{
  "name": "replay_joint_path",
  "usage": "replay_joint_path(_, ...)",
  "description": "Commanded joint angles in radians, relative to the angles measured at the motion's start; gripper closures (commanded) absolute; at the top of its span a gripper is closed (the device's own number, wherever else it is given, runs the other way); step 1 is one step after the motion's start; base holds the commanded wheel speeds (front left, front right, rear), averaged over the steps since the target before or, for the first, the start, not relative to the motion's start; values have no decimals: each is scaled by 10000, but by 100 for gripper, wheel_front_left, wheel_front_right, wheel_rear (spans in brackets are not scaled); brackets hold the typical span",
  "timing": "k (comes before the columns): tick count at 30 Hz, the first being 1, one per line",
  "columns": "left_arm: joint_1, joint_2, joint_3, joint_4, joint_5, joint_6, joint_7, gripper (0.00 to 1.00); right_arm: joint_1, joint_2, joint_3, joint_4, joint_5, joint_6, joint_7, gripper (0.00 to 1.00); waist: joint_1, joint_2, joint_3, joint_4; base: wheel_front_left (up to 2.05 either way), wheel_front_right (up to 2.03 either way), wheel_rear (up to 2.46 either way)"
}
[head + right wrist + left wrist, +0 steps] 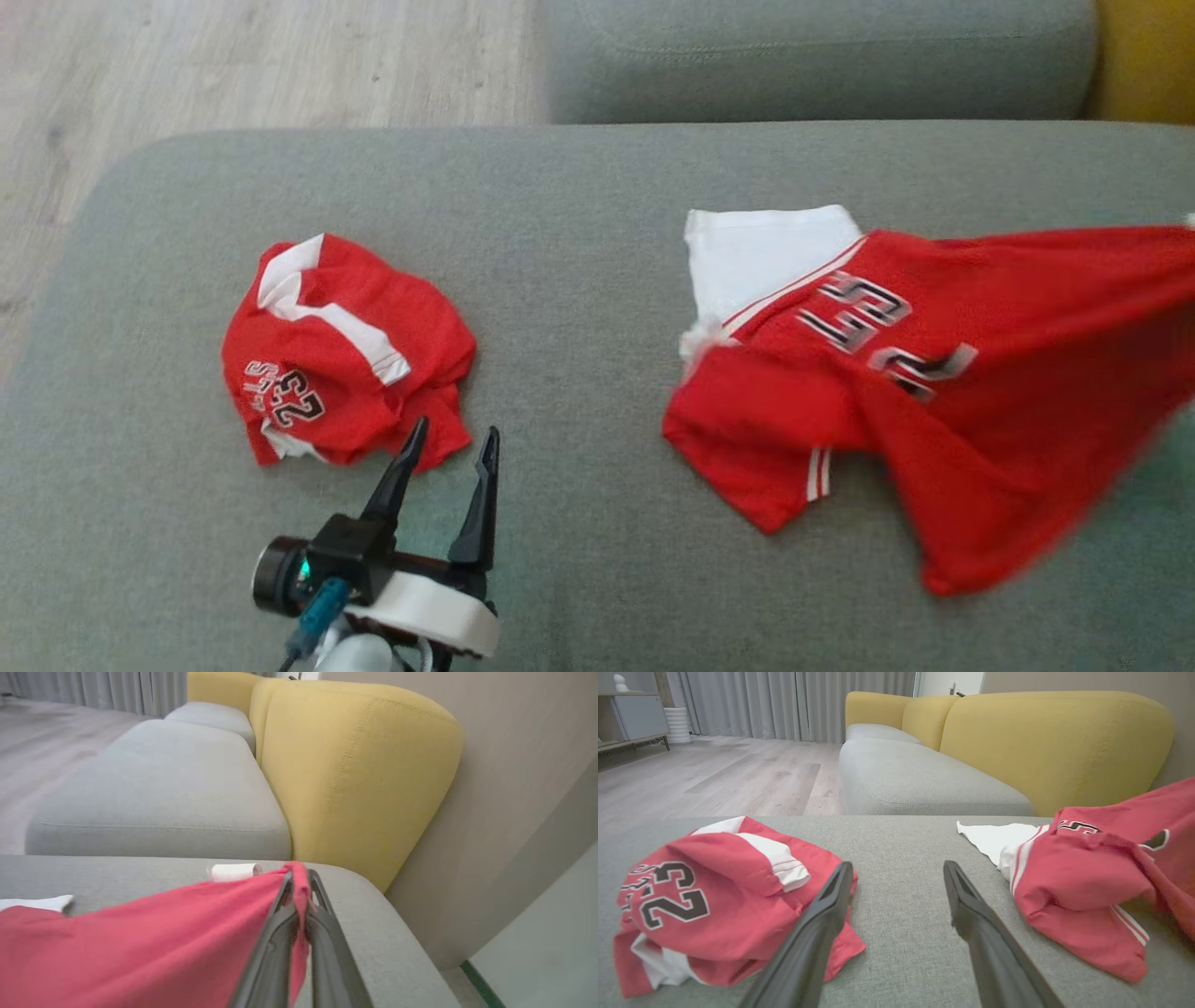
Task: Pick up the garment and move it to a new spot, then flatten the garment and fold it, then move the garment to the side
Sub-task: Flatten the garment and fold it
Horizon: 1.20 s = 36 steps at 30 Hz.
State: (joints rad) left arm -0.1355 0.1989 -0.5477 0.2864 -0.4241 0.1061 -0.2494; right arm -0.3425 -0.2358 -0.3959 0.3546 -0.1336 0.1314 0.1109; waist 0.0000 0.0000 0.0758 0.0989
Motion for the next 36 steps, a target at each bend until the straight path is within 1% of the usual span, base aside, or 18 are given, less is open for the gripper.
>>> replay_joint_path(1,-384,12,400,-261,87,-39,-123,0,-472,-348,123,-373,-76,-7,130,100,0,0,89,94,0,0,0)
replay_joint_path(5,-539,-112,443,-202,170,-158,-124,0,-667,-1202,-460,-207,-599,-7,658,100,0,0,344,378,0,0,0)
replay_joint_path(8,-633,-196,482,-152,237,-246,-124,0,-964,-1615,-1040,170,-1044,-7,710,100,0,0,503,594,0,0,0)
replay_joint_path(10,-669,-239,529,-114,278,-280,-124,0,-1240,-1798,-1372,430,-1329,-7,522,100,0,0,586,707,0,0,0)
replay_joint_path(11,-676,-257,559,-101,295,-294,-124,0,-1369,-1880,-1470,561,-1517,-7,395,62,0,0,622,752,0,0,0)
replay_joint_path(12,-681,-269,592,-95,314,-309,-124,0,-1512,-1903,-1588,673,-1694,-7,252,0,0,0,646,776,0,0,0)
replay_joint_path(14,-672,-293,664,-91,350,-334,-124,0,-1799,-1789,-1639,797,-1971,-7,-104,0,0,0,664,790,0,0,0)
replay_joint_path(17,-611,-306,822,-88,386,-318,-124,0,-2110,-1169,-1472,758,-2141,-7,-677,0,0,0,597,658,0,0,0)
replay_joint_path(20,-548,-317,963,-141,444,-331,-124,0,-2140,-119,-1440,262,-2016,-7,-1317,0,0,0,423,429,0,0,0)
replay_joint_path(23,-492,-328,1109,-233,517,-327,-124,0,-1743,981,-1032,-554,-1630,-7,-1854,0,0,0,182,150,0,0,0)
replay_joint_path(25,-448,-353,1206,-316,560,-330,-124,0,-1263,1412,-590,-1135,-1294,-7,-2096,0,0,0,15,-19,0,0,0)
replay_joint_path(28,-322,-387,1314,-369,601,-342,-124,0,-434,1716,258,-1784,-453,-7,-2306,0,0,0,-269,-290,0,0,0)
replay_joint_path(32,-105,-453,1422,-401,622,-365,-124,0,942,1842,1409,-2532,799,-7,-2450,0,0,0,-557,-614,0,0,0)
replay_joint_path(36,37,-532,1430,-391,679,-418,-124,0,2324,1851,2401,-2672,2387,-7,-2694,0,0,0,-669,-831,0,0,0)
